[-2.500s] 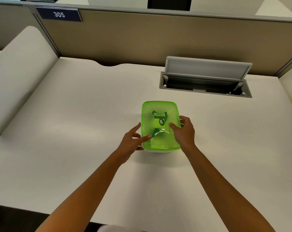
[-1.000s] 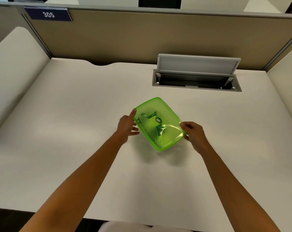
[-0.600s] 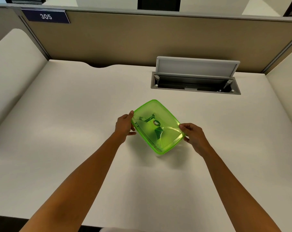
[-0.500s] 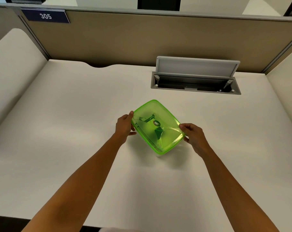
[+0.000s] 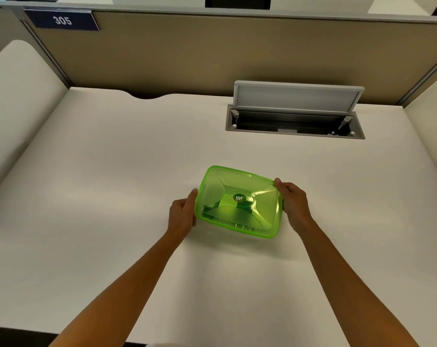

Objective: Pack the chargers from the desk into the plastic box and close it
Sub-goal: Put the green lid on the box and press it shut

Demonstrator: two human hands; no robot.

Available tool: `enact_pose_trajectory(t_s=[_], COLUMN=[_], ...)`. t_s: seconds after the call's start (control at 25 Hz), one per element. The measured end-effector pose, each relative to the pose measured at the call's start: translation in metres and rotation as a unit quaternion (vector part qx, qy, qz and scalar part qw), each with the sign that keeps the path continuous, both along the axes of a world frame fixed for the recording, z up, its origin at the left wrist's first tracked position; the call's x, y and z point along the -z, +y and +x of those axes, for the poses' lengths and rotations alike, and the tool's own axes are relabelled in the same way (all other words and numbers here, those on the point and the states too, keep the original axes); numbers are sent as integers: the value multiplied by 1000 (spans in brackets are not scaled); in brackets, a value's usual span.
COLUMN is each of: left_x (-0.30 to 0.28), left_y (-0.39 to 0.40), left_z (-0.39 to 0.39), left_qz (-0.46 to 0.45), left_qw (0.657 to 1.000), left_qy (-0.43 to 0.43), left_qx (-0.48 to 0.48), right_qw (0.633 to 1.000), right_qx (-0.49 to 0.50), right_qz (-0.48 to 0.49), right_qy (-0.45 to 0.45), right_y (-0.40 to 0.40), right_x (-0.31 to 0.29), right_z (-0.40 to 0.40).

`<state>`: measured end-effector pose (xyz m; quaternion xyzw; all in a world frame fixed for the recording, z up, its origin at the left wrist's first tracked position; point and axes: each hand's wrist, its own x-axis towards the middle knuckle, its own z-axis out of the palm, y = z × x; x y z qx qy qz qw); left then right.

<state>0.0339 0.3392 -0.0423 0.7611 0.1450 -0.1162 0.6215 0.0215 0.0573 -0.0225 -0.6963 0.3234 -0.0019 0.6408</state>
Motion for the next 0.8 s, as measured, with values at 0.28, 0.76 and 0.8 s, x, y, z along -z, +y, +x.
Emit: enact_pose_trajectory(t_s=[0.28,0.76,0.8], left_x=[-24,-7,-7], left_y=[-28,-26,-26], left_z=[71,78,77], left_qz=[148,66,64], left_qw=[987,996,997], left_qy=[-11,7,7], left_qx=[69,53,50], right_qw=[995,995,995], right_qx=[-96,-92,-89], right_qz=[7,13,15], right_qy=[19,29,29], right_y=[-6,-6,-6], right_x=[-6,4,4], right_z=[29,31,31])
